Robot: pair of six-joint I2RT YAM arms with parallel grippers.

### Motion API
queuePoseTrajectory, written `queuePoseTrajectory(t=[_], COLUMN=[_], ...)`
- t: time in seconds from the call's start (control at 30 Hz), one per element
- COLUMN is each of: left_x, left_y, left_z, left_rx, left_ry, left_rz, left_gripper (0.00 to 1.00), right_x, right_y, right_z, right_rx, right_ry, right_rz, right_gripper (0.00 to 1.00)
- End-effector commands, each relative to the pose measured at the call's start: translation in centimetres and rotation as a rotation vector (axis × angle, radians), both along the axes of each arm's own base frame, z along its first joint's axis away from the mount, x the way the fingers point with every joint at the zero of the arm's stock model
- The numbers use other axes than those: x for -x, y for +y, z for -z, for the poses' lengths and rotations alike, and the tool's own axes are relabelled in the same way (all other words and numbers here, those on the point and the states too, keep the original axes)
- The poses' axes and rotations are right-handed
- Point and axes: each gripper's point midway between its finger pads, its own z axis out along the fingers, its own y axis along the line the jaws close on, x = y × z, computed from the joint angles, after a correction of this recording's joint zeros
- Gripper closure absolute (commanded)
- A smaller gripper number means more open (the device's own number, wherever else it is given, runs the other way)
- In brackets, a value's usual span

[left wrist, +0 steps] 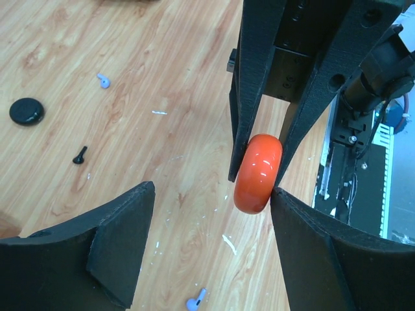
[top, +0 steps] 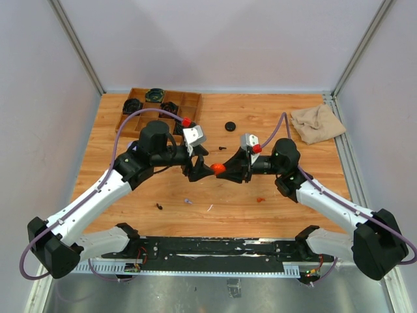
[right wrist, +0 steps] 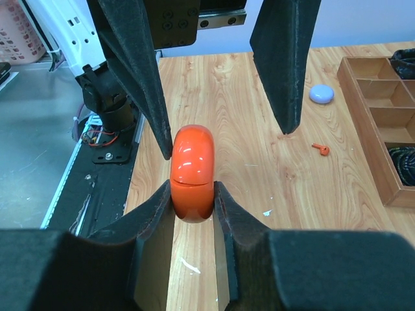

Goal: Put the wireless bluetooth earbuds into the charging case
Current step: Open the charging case.

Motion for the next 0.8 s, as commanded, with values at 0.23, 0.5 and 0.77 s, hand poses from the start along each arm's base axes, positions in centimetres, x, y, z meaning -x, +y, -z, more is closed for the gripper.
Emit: queuePoseTrajectory(t=[0.23, 0.5, 0.77], left_x=[-2.2, -3.0, -4.6], left_y=[0.8, 1.7, 3.2], left_z=[-3.6, -4.2, -3.8], left_rx=[0.075, 0.097, 0.096], left_ry=[-0.090, -0.091, -0.098], left_rz=[-0.134, -0.183, -0.314], left_gripper=[0.23, 0.22, 0.16], right_x=[0.5, 0.2, -2.3], right_y=[-0.5, -0.6, -1.4], right_z=[-0.8, -0.4, 0.9], right_rx=[-0.031, -0.023, 0.006], right_ry=[-0.051, -0.059, -0.120], right_rz=[-0.012, 0.005, 0.166], right_gripper=[0.98, 0.97, 0.95])
